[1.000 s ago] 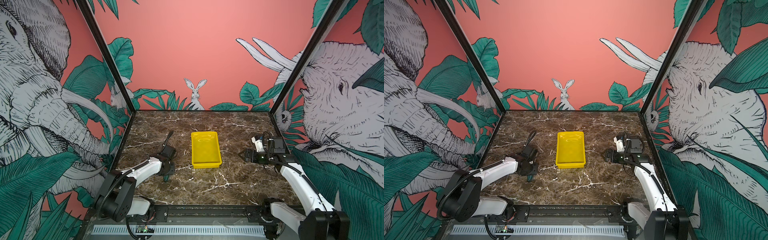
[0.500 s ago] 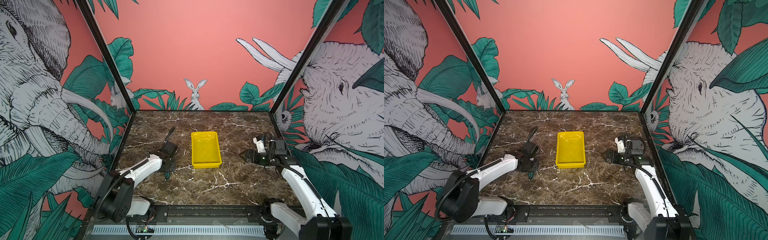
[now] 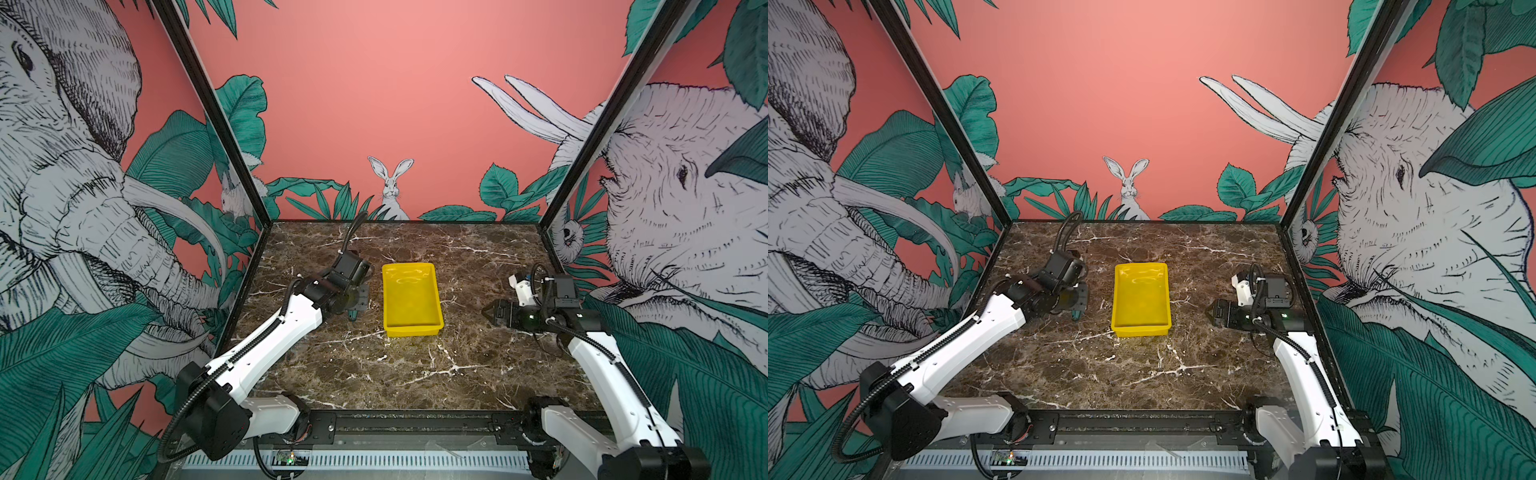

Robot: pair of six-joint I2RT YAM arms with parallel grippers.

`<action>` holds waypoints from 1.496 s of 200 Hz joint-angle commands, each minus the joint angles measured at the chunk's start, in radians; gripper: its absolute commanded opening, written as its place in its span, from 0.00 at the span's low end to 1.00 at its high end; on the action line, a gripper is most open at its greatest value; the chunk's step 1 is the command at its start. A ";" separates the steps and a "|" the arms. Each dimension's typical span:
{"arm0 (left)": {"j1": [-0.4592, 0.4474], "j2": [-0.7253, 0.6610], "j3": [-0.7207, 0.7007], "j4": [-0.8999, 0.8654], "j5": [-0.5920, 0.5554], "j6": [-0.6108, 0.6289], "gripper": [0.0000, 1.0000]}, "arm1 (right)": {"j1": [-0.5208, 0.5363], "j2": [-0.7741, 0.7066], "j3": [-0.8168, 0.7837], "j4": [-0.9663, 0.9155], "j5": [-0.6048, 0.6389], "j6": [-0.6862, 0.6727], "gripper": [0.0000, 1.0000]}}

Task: Put the screwdriver in the bin
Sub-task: Pick up the screwdriver from the middle-left of the table, then place the screwdriver in the bin.

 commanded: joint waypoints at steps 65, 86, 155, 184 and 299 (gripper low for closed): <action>-0.164 0.326 0.273 0.052 0.054 0.075 0.00 | 0.000 -0.095 0.030 -0.218 0.011 -0.049 0.99; -0.179 0.400 0.313 0.050 0.059 0.088 0.00 | 0.000 -0.132 0.003 -0.238 -0.010 -0.056 0.99; -0.186 0.575 0.327 0.085 0.109 0.085 0.00 | -0.001 -0.209 -0.052 -0.205 0.046 -0.024 0.99; -0.186 0.640 0.335 0.119 0.117 0.106 0.00 | 0.000 -0.212 -0.053 -0.203 0.059 -0.019 0.99; -0.187 0.742 0.377 0.151 0.138 0.157 0.17 | 0.000 -0.235 -0.060 -0.212 0.125 0.004 0.99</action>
